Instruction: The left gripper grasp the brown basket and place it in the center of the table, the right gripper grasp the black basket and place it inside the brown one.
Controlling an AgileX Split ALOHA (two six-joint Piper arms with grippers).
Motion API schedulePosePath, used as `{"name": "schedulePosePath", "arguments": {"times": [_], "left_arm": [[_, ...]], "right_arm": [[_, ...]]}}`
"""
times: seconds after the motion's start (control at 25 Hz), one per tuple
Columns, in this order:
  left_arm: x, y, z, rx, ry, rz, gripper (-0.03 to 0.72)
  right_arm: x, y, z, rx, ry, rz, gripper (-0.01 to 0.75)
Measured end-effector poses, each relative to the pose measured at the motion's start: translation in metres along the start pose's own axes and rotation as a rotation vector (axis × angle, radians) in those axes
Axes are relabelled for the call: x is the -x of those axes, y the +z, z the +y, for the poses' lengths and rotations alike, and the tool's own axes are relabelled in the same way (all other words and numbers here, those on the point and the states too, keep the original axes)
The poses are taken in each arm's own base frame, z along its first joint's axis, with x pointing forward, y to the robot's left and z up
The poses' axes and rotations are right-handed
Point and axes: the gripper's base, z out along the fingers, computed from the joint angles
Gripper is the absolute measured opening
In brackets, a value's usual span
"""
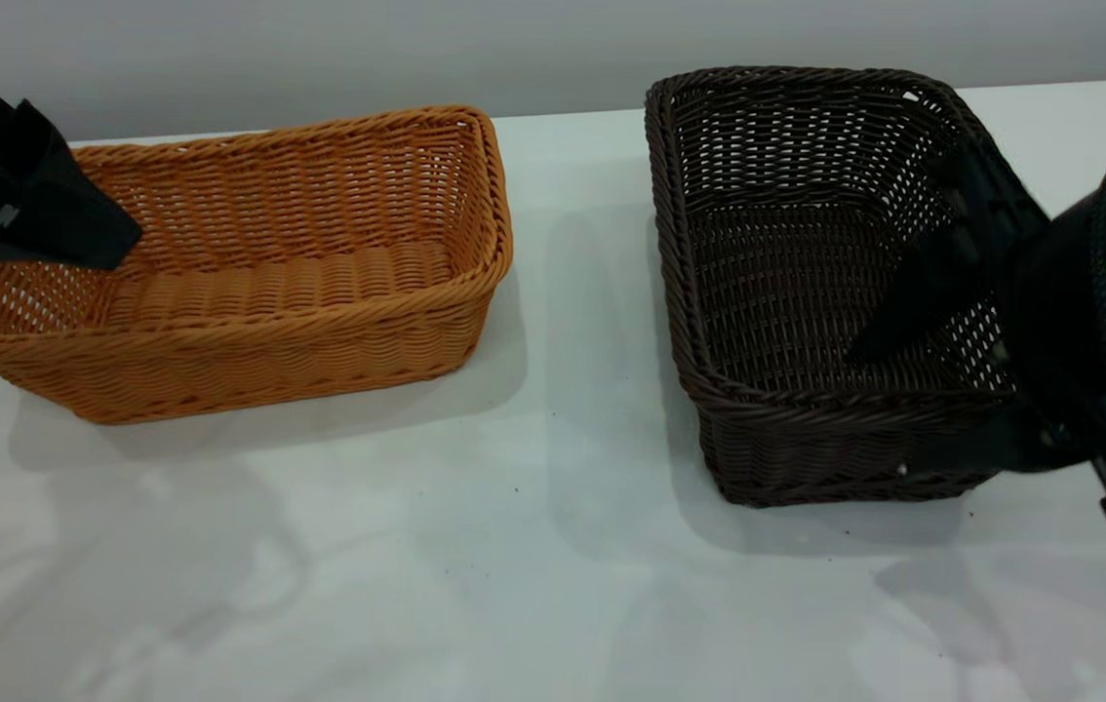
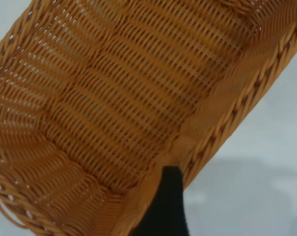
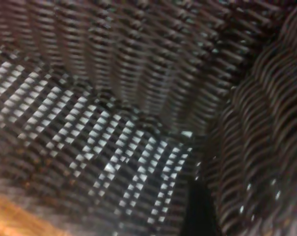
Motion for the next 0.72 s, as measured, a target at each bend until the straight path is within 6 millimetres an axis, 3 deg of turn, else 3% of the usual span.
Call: {"name": "schedulePosePath", "arguments": {"times": [0.36, 0.6, 0.72], "left_arm": [[0.004, 0.001, -0.008, -0.020, 0.029, -0.005, 0.635], [0.004, 0.001, -0.008, -0.020, 0.031, -0.005, 0.635], [0.004, 0.001, -0.008, -0.020, 0.031, -0.005, 0.635]], "right_arm": [[0.008, 0.013, -0.002, -0.018, 0.070, -0.041, 0.454], [0.008, 0.016, 0.021, 0.031, 0.051, -0.030, 0.454], [0.009, 0.018, 0.023, 0.034, 0.077, -0.032, 0.454]]}}
